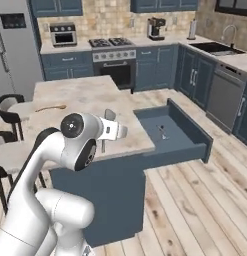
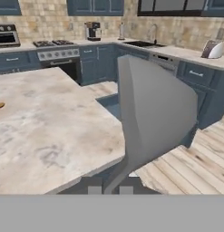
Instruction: Pick up the metallic utensils from the counter and place them in the open drawer. Make sure not to pick up any wooden utensils.
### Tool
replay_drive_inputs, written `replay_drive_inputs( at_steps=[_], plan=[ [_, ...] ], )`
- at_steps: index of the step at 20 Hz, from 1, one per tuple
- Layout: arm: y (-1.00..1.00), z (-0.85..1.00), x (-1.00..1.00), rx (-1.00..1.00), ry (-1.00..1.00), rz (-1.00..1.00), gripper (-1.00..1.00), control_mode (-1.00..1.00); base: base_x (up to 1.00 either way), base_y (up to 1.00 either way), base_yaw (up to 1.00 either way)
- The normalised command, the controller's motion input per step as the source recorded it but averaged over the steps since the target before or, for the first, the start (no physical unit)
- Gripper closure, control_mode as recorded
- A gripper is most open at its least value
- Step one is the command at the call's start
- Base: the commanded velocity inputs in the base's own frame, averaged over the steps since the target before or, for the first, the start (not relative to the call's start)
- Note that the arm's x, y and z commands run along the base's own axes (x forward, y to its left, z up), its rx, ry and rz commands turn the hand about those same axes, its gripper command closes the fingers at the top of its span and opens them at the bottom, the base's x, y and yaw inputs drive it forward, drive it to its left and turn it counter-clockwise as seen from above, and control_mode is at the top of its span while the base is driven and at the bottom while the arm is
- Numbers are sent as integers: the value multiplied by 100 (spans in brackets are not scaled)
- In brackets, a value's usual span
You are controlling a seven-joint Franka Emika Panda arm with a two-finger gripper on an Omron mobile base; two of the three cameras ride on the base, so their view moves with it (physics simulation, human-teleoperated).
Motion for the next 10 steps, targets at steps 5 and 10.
replay_drive_inputs(
  at_steps=[5,10],
  plan=[
    [0,0,0,0,0,0,100,100,7,-100,43],
    [0,0,0,0,0,0,100,100,0,-100,39]
  ],
)
